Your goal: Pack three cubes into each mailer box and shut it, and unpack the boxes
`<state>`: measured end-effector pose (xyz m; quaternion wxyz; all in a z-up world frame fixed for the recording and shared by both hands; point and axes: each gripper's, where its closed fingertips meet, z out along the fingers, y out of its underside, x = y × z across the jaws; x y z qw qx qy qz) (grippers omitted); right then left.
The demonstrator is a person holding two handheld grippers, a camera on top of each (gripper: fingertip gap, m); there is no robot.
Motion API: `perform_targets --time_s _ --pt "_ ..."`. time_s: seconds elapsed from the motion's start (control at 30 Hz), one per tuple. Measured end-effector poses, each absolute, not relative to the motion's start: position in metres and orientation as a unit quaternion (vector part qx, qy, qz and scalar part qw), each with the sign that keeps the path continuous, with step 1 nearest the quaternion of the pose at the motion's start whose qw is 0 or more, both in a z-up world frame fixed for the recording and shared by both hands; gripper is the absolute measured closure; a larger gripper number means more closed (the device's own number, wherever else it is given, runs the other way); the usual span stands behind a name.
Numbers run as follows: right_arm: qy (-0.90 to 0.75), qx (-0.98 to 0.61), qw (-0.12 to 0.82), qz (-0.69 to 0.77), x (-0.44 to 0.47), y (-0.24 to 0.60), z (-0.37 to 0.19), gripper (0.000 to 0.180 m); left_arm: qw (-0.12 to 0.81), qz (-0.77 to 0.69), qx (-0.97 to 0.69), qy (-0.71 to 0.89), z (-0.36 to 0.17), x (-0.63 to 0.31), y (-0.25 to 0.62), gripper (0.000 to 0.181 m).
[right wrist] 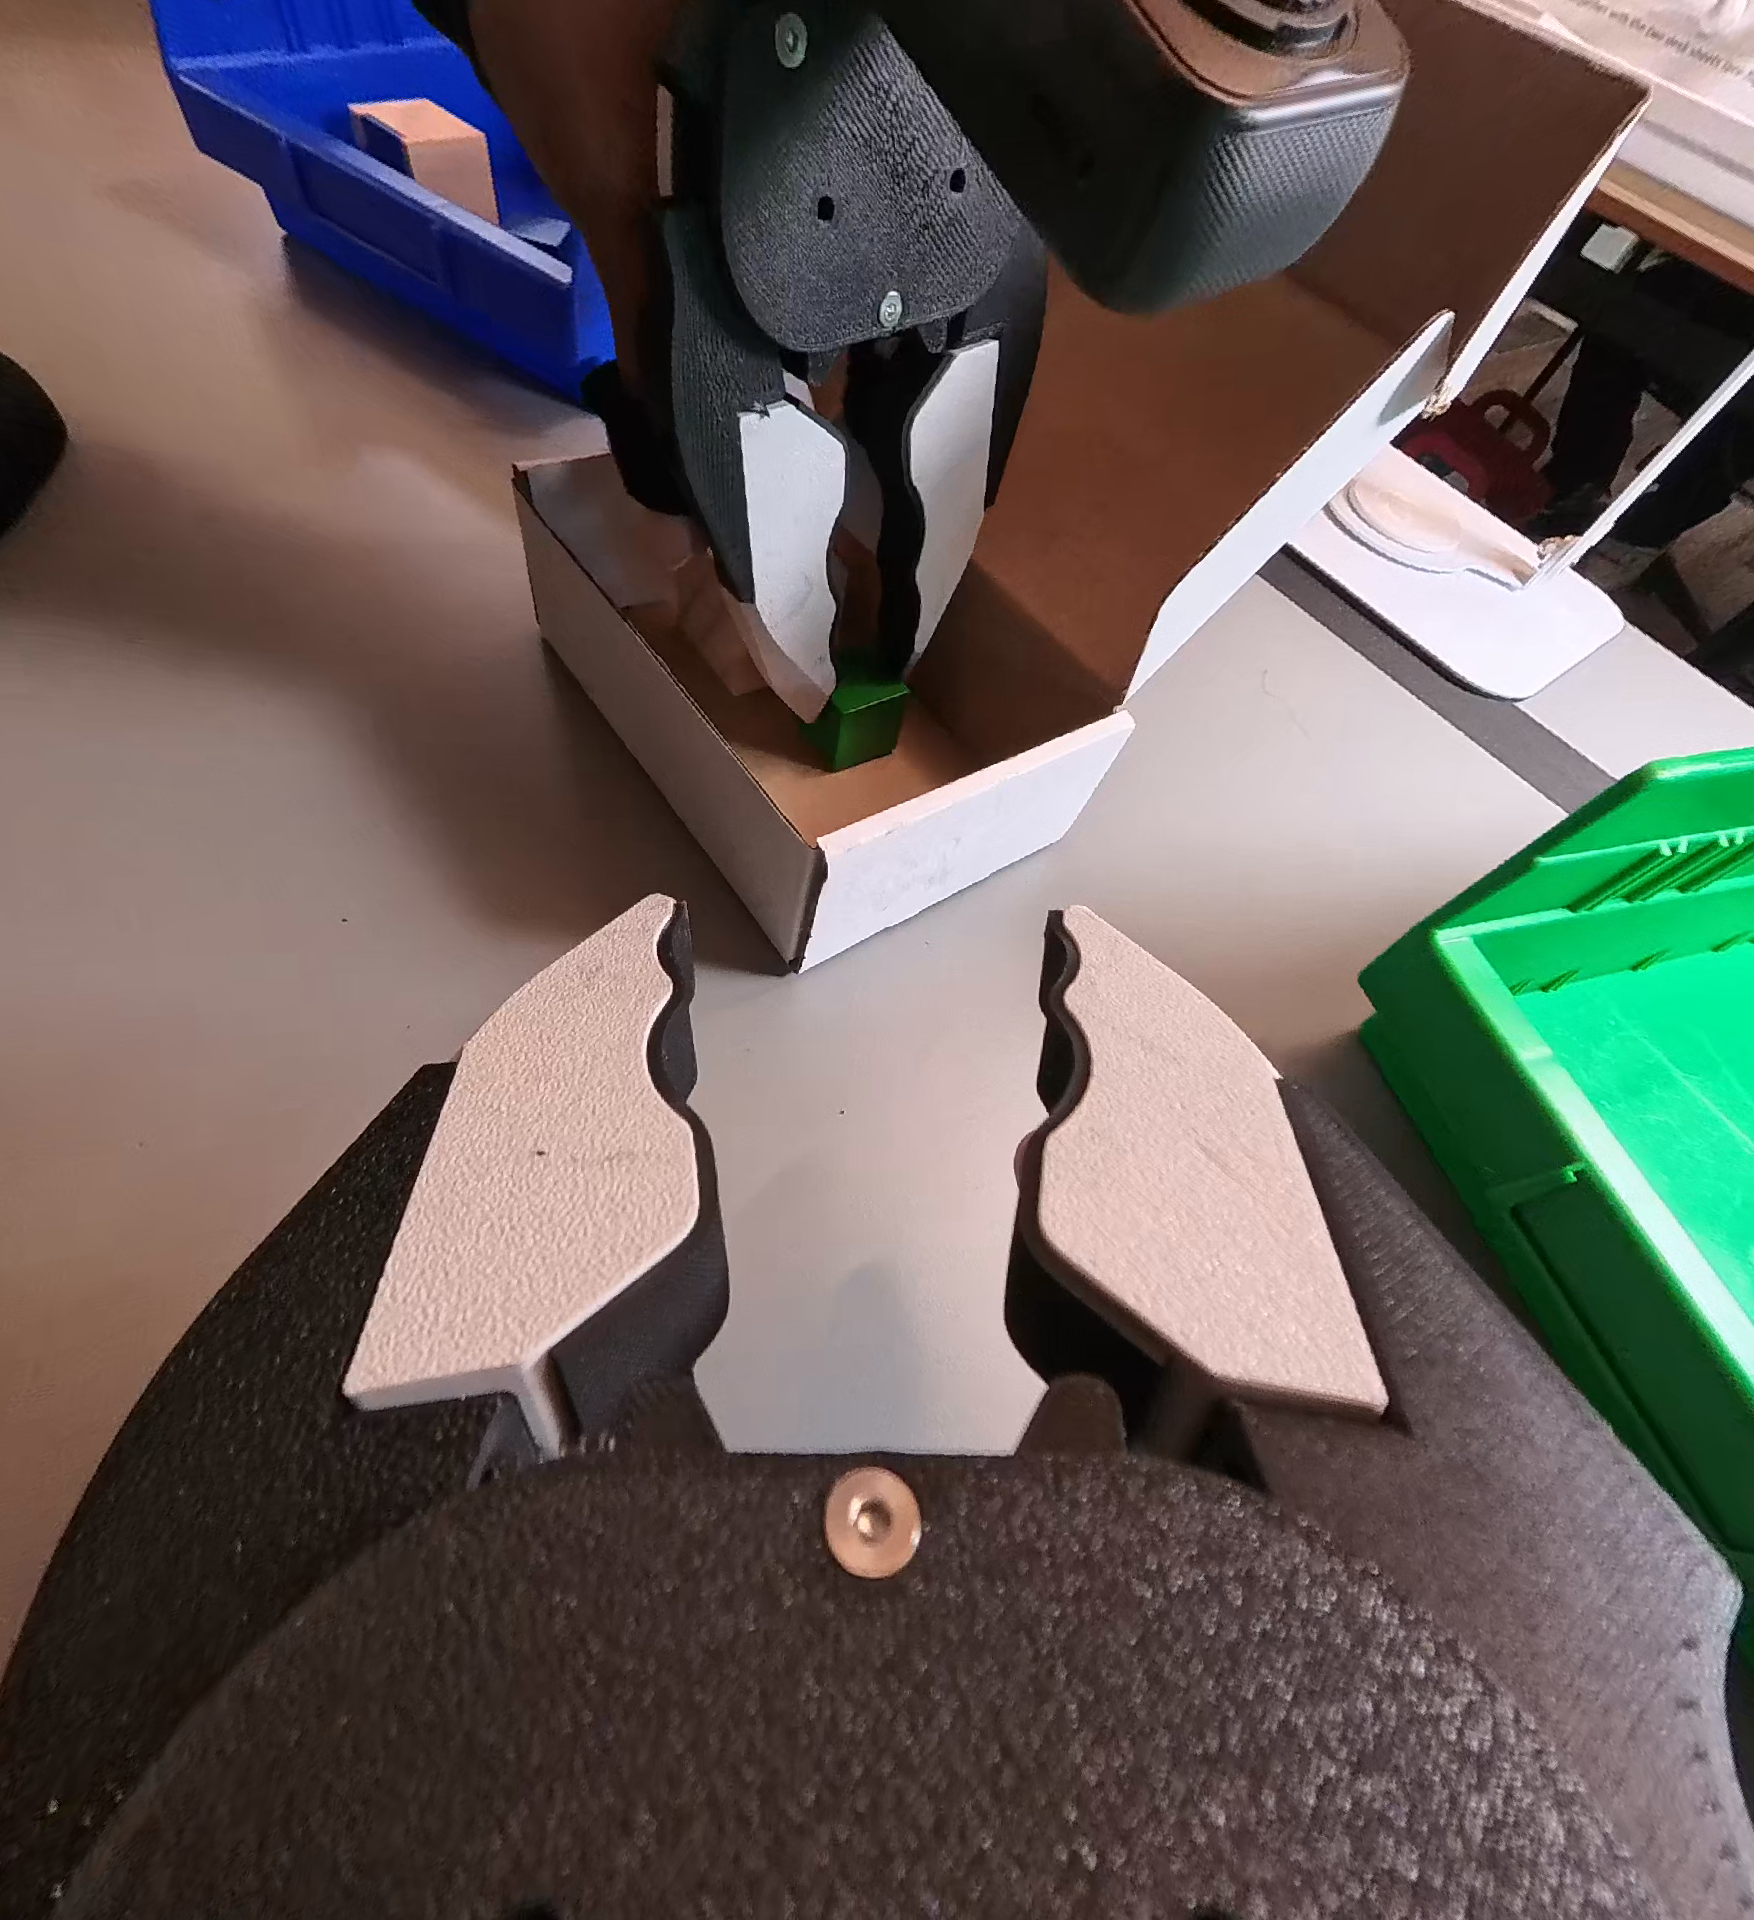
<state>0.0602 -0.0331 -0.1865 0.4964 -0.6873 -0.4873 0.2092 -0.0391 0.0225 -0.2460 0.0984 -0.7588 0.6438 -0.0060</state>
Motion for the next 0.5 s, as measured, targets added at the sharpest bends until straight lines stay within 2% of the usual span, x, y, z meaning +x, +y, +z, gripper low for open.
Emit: perform_targets --time_s 0.23,0.3,0.5 --pt "-0.488 -0.688 0.495 0.209 0.060 -0.033 -0.188 0.115 0.090 -0.005 -0.762 0.641 -0.249 -0.042 0.022 0.154" --pt "-0.488 -0.688 0.495 0.209 0.060 -0.033 -0.188 0.115 0.086 -0.005 -0.766 0.637 -0.252 -0.043 0.022 0.148" --pt "-0.488 -0.689 0.494 0.210 0.060 -0.033 -0.188 0.115 0.116 -0.015 -0.766 0.632 -0.236 -0.040 0.023 0.146"
